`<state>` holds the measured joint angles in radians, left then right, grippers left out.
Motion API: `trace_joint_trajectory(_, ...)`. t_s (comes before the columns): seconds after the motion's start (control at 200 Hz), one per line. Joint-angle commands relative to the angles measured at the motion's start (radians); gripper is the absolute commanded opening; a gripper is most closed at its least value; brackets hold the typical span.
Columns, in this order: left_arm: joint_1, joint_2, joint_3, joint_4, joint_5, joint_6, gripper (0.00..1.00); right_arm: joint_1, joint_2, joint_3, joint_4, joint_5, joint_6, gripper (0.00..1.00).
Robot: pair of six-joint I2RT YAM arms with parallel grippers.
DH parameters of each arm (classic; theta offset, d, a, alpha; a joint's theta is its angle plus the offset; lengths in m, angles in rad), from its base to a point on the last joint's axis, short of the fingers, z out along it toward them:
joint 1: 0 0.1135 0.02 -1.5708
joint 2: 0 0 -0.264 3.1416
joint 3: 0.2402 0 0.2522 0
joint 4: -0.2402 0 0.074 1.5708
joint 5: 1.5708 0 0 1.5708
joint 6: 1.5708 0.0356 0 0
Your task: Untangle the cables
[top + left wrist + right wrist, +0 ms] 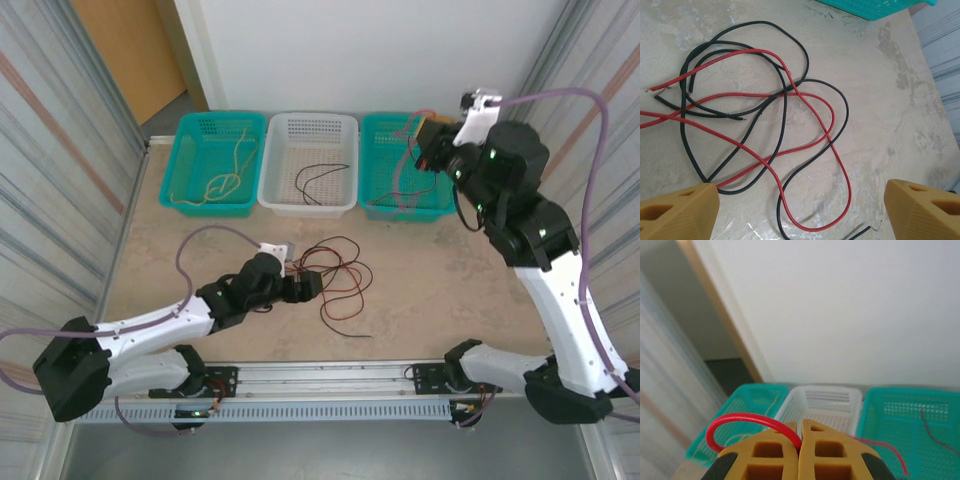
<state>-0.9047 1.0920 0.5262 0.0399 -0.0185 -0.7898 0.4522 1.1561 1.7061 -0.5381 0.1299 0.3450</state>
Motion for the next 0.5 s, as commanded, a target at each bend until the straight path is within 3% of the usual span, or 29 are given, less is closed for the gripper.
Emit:
trace_joint_trajectory(0.0,0.001,-0.038,0.011,-0.018,0.009,-0.011,0.86,-0.133,0.063,0.078,0.054,-0.168,0.083,0.00)
trace_joint_trajectory(0.175,0.001,-0.053,0.043,-0.057,0.013,-0.005,0.84,-0.242,0.190,0.150,0.096,-0.260,0.129,0.00)
trace_joint_trajectory(0.346,0.001,-0.077,0.065,-0.087,0.026,0.005,0.76,-0.296,0.277,0.146,0.118,-0.266,0.133,0.00)
trace_joint_trajectory(0.496,0.001,-0.087,0.074,-0.112,0.024,0.035,0.76,-0.336,0.355,0.124,0.130,-0.287,0.142,0.00)
